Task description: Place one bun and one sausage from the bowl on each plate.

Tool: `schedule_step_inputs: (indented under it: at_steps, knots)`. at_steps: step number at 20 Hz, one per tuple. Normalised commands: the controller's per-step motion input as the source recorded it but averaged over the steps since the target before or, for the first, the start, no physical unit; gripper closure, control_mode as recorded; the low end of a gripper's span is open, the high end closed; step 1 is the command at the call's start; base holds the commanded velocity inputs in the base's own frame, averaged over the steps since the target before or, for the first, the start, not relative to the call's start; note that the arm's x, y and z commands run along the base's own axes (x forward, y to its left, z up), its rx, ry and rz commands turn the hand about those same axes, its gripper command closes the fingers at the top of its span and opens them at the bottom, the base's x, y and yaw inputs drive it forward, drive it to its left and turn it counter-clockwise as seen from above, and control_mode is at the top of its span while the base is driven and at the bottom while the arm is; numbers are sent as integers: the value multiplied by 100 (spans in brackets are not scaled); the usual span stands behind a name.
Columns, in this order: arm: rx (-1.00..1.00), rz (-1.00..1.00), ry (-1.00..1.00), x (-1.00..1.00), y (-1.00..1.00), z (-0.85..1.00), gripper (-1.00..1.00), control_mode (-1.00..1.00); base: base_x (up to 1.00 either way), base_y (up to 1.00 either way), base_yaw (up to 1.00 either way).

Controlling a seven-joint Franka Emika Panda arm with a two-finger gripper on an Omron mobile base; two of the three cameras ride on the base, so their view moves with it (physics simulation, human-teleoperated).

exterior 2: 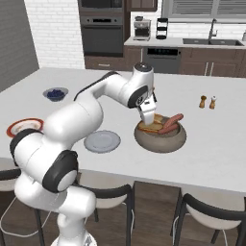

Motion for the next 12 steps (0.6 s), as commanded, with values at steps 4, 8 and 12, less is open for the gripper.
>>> schedule_step_inputs:
  at_steps: [4, 8, 12]
  knots:
    - [1, -13, 0, 41, -7, -6, -100, -100, 0, 0, 0]
    - [0, -13, 0, 38, -3, -3, -100, -100, 0, 0, 0]
    - [2, -12, 0, 33, -2, -1, -100, -100, 0, 0, 0]
